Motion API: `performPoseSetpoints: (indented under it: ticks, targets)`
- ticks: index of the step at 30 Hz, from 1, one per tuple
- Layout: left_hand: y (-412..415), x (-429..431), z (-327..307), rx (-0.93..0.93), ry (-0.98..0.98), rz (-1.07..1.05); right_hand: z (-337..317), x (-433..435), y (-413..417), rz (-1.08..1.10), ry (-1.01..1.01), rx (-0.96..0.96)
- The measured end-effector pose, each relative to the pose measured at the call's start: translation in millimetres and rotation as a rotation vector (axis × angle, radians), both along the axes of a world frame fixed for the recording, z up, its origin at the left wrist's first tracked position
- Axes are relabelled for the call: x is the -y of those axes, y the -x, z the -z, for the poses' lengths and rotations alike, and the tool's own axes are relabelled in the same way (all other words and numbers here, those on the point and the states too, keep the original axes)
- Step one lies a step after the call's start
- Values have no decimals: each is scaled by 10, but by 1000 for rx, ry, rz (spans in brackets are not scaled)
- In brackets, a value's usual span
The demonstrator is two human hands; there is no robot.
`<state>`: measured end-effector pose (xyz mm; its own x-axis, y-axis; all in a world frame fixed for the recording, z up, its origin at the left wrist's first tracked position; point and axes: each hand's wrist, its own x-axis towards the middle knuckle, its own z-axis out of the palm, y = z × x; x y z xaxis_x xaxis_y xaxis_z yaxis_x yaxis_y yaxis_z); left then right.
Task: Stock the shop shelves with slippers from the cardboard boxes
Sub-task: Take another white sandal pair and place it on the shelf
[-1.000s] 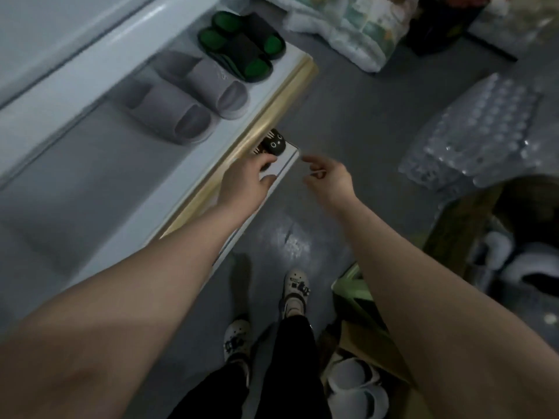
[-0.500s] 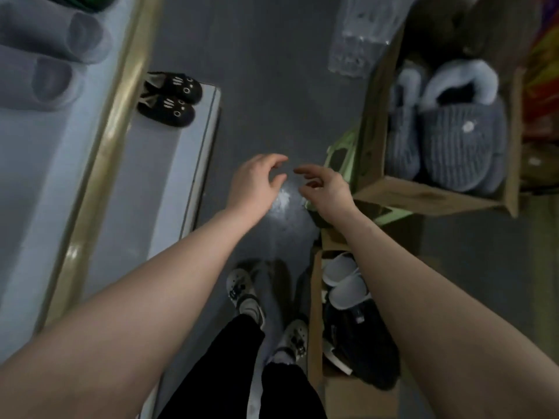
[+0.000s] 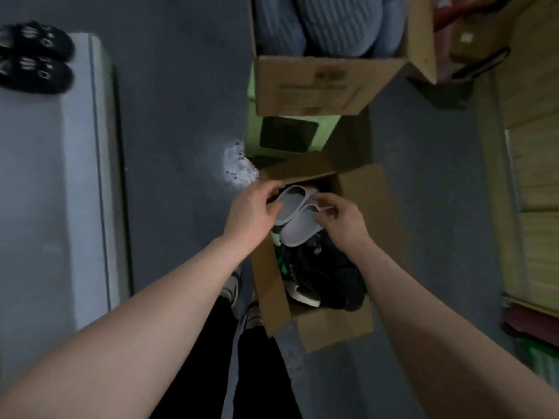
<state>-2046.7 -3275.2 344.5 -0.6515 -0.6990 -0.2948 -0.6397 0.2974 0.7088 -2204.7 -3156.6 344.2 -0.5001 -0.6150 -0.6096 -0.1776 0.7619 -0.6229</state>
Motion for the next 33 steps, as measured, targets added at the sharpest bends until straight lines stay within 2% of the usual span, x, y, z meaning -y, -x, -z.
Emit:
performPoseSetpoints:
  ticks: [6, 12, 22, 29, 33]
  targets:
    - [72, -421, 686, 81, -55, 122, 796, -720, -37, 131, -63, 86]
    - [115, -555, 1467, 145, -102, 219, 1533, -996, -61, 204, -107, 96]
    - [591, -458, 2529, 252, -195, 312, 2551, -798, 436, 166, -196, 25]
    - [994, -351, 3267, 350, -159, 303, 3209, -523, 696, 135, -199, 3]
    - [1122, -351, 3513, 328, -139, 328, 3410, -409, 734, 140, -214, 40]
